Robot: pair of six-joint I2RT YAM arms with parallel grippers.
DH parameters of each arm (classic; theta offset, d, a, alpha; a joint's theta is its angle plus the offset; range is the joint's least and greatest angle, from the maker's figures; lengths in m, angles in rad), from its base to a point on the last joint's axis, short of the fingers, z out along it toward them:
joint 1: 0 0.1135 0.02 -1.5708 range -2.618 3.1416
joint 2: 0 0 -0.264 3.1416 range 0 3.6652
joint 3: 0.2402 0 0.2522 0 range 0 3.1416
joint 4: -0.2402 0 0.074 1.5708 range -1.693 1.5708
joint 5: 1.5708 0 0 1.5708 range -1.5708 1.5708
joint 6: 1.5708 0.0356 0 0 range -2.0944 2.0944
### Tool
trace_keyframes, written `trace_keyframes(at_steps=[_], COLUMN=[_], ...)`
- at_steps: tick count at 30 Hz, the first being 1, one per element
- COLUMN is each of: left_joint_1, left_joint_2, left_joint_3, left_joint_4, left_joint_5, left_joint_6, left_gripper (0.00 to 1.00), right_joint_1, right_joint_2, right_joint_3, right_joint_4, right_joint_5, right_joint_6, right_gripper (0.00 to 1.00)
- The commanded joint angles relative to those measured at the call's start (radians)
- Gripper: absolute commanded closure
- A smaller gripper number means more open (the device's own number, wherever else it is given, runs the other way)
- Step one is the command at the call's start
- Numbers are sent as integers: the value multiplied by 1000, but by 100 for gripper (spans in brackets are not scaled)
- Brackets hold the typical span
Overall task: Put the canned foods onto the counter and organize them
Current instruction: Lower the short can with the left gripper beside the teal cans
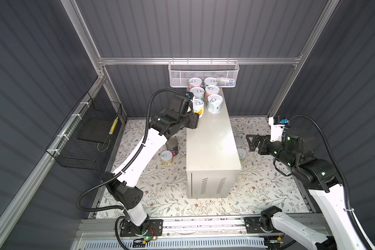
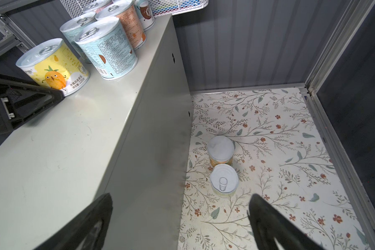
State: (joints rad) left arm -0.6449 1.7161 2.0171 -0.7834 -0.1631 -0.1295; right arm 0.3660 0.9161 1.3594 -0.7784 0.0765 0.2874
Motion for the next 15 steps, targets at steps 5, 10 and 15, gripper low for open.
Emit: trace_keyframes(at_steps=[5, 10, 15], left_joint_1=[2, 2, 1], left_joint_2=[70, 81, 76], left_joint_3=[51, 59, 45], left_joint_4=[24, 35, 51], left_joint_5=[71, 113, 154], left_joint_6=[31, 41, 44], left_gripper=[34, 34, 34], right_joint_1=[-4, -5, -4], right_joint_2=[13, 22, 36], right_joint_3=[-16, -16, -14], right_joint_4=[20, 28, 40], right_joint_5=[-3, -3, -10], right_joint_6=[-13, -17, -16], right_gripper=[1, 1, 1])
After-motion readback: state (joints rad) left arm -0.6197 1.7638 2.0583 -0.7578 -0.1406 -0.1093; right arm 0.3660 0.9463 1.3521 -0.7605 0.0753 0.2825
